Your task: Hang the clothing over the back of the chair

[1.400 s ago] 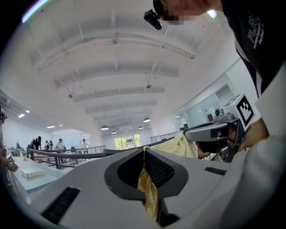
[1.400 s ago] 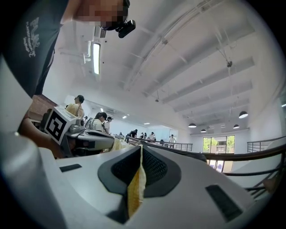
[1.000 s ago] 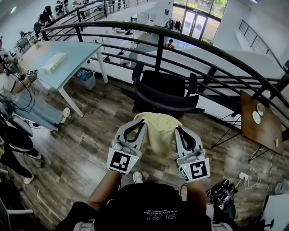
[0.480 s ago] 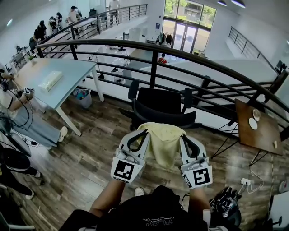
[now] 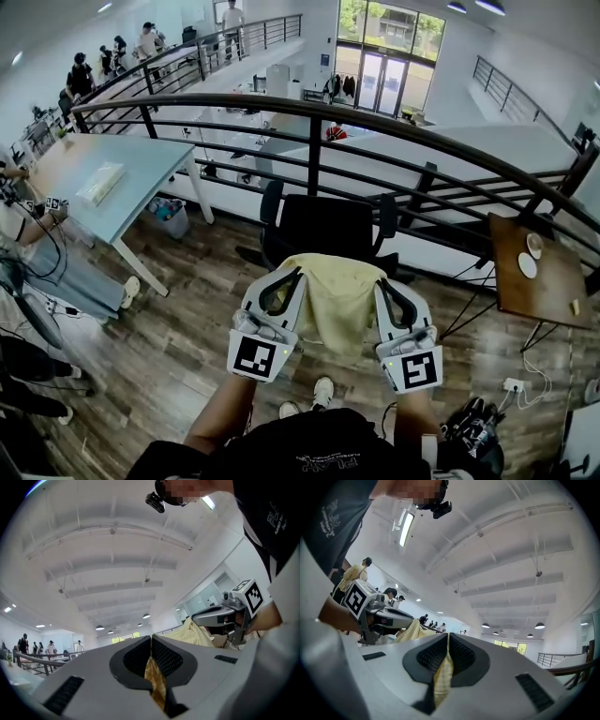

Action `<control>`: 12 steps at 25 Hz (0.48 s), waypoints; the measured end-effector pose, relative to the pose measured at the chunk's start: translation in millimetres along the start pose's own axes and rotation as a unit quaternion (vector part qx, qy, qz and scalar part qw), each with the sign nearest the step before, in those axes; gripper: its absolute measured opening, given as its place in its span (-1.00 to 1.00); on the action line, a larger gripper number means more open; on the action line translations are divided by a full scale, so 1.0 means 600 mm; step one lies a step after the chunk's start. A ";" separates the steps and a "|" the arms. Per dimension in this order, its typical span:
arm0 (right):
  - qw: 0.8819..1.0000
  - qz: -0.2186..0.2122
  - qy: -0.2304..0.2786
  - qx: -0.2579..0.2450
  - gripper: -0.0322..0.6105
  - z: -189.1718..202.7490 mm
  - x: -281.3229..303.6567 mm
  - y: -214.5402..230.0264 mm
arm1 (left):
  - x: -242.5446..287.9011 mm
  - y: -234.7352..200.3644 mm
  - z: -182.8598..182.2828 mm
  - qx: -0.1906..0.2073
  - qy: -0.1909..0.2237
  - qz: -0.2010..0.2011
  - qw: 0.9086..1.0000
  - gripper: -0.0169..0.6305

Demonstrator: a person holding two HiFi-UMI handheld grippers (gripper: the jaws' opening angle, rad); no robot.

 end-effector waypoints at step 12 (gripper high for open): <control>0.999 -0.036 0.009 -0.027 -0.82 0.004 0.059 0.049 | 0.062 -0.041 -0.016 0.048 -0.056 0.011 0.997 -0.88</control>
Point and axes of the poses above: the fingertips, and each gripper's own axes: x forward along the fingers, y to its right, z out of its underside, the point moved 10 cm from there along -x, backward along the fingers, and after that the axes turned 13 degrees about z, right-handed, at the moved point
